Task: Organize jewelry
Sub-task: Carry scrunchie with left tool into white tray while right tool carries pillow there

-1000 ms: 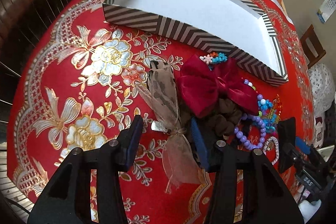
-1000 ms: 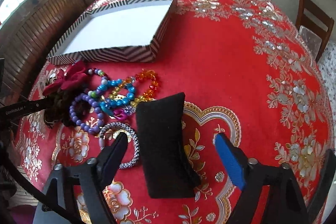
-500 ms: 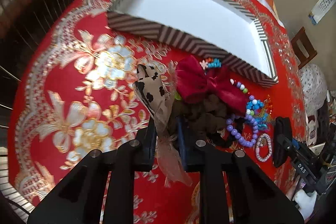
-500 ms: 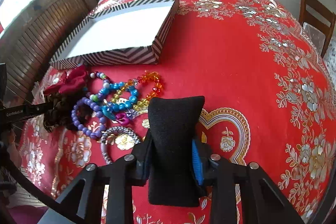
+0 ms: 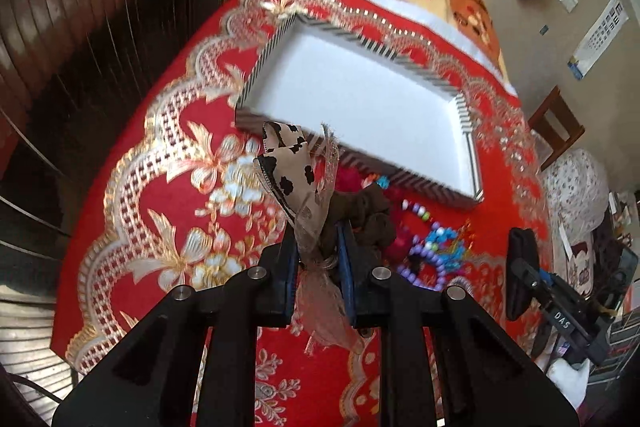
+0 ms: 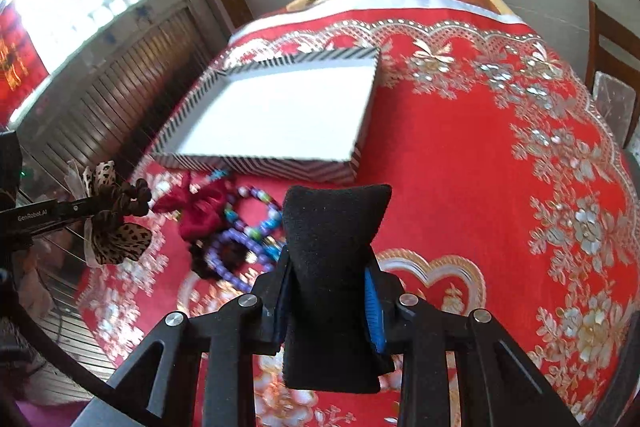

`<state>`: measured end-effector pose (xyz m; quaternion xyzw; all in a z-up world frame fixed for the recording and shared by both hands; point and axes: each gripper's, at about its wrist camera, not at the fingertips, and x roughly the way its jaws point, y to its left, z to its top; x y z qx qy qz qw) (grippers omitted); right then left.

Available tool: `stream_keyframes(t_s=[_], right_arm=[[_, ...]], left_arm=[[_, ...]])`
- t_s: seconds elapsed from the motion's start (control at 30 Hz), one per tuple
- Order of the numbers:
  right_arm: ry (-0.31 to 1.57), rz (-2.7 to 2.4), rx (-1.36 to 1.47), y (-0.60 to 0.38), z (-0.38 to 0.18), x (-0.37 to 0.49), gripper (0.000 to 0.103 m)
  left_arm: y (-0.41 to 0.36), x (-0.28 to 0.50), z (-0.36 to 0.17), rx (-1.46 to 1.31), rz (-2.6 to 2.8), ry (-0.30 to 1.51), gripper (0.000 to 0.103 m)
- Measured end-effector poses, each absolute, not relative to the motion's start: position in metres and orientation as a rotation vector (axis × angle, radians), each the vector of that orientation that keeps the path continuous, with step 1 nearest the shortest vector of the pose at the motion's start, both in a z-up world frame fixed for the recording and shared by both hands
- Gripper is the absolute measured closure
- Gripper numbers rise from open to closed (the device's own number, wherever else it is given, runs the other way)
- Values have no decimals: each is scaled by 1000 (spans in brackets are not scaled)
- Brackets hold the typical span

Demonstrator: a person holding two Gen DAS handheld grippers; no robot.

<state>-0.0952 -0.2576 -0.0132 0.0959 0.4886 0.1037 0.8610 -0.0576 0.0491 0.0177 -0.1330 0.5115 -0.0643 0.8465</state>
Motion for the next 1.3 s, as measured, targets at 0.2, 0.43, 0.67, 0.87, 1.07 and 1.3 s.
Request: stream_keyframes(t_s=[0.2,0.43,0.67,0.87,1.07,1.3], right_arm=[[1007,235,198,-247,-3,-70,73],[1027,244,215,-235,-6,-17,73],[1078,227,248,-223,-28,48,73],[1149,170,280,-225,-62,82,73],[1182,129,252,-225,-80,91,73],[1179,158,261,-218,-79,91,53]], left_arm=[[46,-28,33,-269,-129,1028,86],[36,25,32,-230,-116,995,86],[29,89,7,-155,-104,1033,86],[30,129,-28,-104,-90,1100,85],[27,145,-54,-55,-83,1153,84],[30,145,-60,-49,-97,1131,55]])
